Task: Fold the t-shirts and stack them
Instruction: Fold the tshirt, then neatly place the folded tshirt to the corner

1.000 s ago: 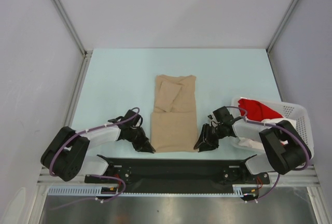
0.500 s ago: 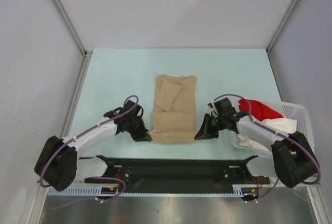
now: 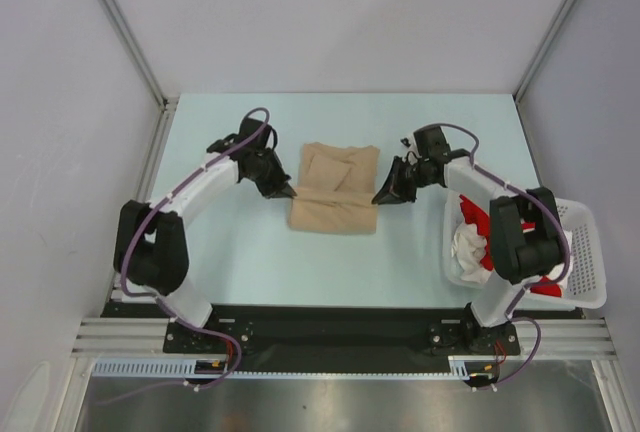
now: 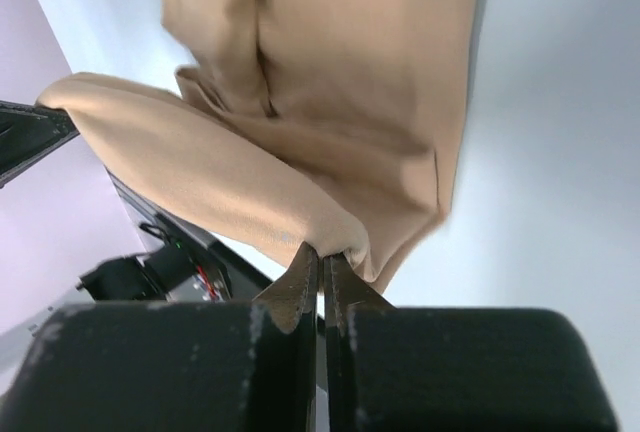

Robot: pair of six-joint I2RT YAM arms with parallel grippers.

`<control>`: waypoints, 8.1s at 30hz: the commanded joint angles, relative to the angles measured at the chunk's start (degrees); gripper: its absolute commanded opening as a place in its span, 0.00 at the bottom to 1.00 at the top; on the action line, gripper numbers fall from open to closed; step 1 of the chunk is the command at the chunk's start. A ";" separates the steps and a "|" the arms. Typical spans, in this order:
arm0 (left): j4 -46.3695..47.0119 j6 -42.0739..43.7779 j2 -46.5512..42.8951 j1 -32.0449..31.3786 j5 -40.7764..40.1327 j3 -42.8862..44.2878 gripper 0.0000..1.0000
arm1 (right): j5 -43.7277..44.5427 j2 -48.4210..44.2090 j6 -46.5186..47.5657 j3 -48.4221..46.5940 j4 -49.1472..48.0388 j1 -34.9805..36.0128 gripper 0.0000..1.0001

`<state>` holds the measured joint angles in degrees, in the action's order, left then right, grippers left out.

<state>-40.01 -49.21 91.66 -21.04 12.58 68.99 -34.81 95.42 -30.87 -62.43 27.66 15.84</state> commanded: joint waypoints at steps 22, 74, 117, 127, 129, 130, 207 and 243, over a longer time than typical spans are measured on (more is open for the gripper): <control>1.51 5.71 25.49 5.66 8.34 36.30 0.00 | -4.66 25.96 -1.20 -35.03 3.81 -4.76 0.00; 16.89 -5.54 50.72 7.85 14.49 63.01 0.03 | -4.66 41.16 -11.49 -54.80 -3.84 -9.68 0.02; 17.51 26.80 36.49 7.24 19.50 27.88 0.07 | -3.07 26.31 -0.77 -20.80 -5.34 -2.92 0.43; 18.64 23.56 16.32 5.75 15.20 -2.16 0.00 | -4.39 15.80 5.56 -7.11 -0.07 -2.74 0.00; 19.79 22.58 11.11 5.48 15.11 -10.49 0.00 | -4.74 12.09 6.53 -1.15 0.64 -2.65 0.00; 19.45 22.15 8.91 5.31 14.24 -12.54 0.00 | -4.66 8.33 6.79 0.54 0.90 -2.65 0.00; 45.29 13.87 22.09 12.95 25.74 -5.18 0.19 | -5.45 34.83 -20.20 -17.45 -40.49 -2.73 0.07; 33.61 27.42 22.95 9.88 9.32 1.92 0.74 | -3.33 -8.22 8.64 -10.70 11.45 -4.05 0.47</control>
<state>-3.75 -20.34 112.27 -9.65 25.91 68.05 -36.51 91.59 -23.31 -75.20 39.70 13.15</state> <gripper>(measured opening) 0.767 0.479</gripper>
